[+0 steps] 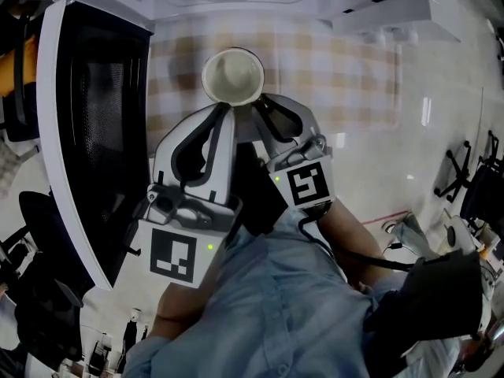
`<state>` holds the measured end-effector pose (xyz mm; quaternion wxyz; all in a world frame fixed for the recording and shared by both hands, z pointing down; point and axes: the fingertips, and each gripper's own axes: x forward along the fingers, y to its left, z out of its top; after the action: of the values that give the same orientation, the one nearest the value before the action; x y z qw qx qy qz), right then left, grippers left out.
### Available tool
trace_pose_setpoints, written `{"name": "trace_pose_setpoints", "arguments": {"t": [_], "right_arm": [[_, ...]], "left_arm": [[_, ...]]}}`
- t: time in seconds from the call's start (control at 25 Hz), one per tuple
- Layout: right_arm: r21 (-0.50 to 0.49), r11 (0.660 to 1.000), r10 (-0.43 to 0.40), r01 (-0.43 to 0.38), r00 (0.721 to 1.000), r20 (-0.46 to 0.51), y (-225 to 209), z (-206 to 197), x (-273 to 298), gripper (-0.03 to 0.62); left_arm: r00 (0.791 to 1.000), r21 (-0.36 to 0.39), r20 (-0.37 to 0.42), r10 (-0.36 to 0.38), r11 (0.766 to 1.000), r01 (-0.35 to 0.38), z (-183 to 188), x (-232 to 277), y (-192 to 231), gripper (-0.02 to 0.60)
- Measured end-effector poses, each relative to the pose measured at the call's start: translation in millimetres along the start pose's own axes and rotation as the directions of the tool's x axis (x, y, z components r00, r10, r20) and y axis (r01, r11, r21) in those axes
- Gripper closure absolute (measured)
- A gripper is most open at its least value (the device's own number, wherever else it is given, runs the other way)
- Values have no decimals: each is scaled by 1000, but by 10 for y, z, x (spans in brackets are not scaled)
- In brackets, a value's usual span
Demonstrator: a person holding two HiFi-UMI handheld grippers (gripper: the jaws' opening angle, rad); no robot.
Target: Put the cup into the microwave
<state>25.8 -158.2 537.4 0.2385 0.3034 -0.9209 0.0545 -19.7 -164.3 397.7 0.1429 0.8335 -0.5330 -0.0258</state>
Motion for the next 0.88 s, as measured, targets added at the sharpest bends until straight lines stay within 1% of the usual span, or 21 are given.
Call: {"name": "trace_pose_setpoints", "arguments": {"t": [0.08,0.16,0.24,0.36,0.56,0.72,0.8,0.88], "right_arm": [[-22,999,-34,34,999,11,-23,14,10,539],[-41,999,-33,34,999,35,-6,42,1,542],[-20,999,-36,37,997,68,-5,71,-23,545],[54,997,-57,50,989,135,-74,167,-74,546],[45,998,-58,51,982,178,-145,312,-79,546],[69,996,-70,55,971,227,-164,464,-117,546],[70,996,-71,56,970,232,-176,509,-123,546],[63,997,-62,50,977,205,-187,530,-129,545]], "left_arm": [[1000,-1,1,-2,1000,2,-3,-11,16,577],[1000,-2,2,0,1000,0,-3,-27,29,577],[1000,0,3,1,1000,-1,3,-41,33,577],[1000,2,5,2,1000,-2,8,-58,42,577],[1000,5,14,4,1000,-4,23,-51,42,577],[1000,-4,13,-2,1000,2,72,-43,-16,577],[1000,-2,14,-9,1000,9,99,-26,-22,577],[1000,5,12,-17,1000,17,157,2,-24,577]]}}
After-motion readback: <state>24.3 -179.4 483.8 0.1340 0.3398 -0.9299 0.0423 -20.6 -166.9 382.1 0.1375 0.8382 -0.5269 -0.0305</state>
